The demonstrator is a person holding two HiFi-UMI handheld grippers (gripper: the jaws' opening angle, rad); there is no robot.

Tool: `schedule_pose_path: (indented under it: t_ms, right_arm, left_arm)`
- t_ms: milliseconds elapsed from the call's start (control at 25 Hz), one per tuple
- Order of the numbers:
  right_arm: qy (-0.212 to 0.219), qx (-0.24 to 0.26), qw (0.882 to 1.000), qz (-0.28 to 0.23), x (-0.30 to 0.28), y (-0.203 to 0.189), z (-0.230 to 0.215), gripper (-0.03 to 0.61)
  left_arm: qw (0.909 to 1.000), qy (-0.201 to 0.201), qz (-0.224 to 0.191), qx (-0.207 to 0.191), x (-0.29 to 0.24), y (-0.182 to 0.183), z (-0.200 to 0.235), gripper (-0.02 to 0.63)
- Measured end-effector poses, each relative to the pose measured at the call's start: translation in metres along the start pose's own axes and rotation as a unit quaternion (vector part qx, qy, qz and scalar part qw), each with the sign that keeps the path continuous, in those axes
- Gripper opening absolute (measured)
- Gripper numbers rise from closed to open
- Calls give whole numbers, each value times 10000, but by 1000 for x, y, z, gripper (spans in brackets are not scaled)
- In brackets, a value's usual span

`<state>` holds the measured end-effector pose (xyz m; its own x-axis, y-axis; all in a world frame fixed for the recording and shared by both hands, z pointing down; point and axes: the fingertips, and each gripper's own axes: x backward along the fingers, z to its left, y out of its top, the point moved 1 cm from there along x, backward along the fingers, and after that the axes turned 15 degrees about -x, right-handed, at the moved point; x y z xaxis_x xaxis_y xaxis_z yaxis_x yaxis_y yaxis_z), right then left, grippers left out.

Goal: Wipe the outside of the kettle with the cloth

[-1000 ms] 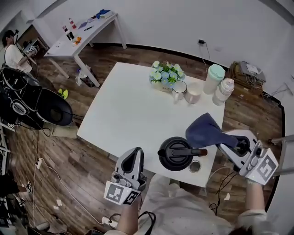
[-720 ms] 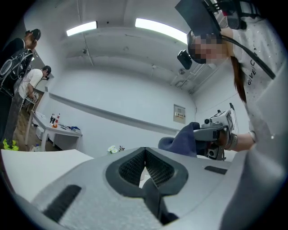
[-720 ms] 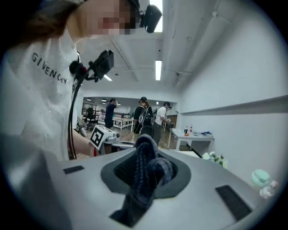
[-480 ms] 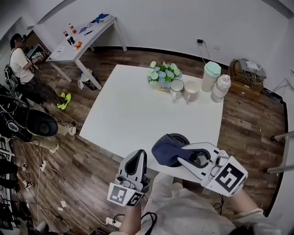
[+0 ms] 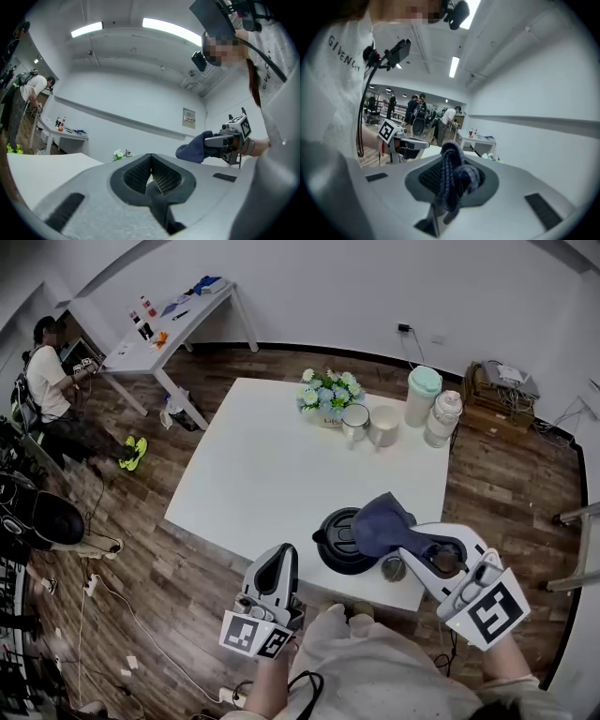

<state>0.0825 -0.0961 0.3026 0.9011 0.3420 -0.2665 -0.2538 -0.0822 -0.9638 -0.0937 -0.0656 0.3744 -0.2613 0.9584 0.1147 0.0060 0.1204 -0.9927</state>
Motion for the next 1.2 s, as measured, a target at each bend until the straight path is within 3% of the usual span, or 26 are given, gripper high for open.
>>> schedule_pose_path:
  t_ms: [120, 240, 400, 640, 840, 1200]
  right_arm:
    - [98, -115, 9970, -760, 2, 24, 30, 52]
    - [133, -318, 9941, -1033, -11, 25, 61, 52]
    - [-286, -548, 9955, -715, -42, -3, 93, 52]
    - [-1140, 24, 9934, -113, -85, -41, 104, 52]
    - [-1736, 258, 9842, 253, -70, -64, 84, 52]
    - [-2168, 583, 9724, 640, -36, -79, 50, 52]
  left_arm:
    - [9995, -220, 53, -234, 1, 5, -6, 8]
    - [9985, -320, 91, -442, -2, 5, -14, 8]
    - [9977, -96, 179, -644, -4, 3, -10, 8]
    - [9953, 288, 594, -711, 20, -29, 14, 8]
    - [9956, -56, 382, -852, 16, -29, -3, 8]
    - [9954, -445, 261, -804, 5, -28, -26, 8]
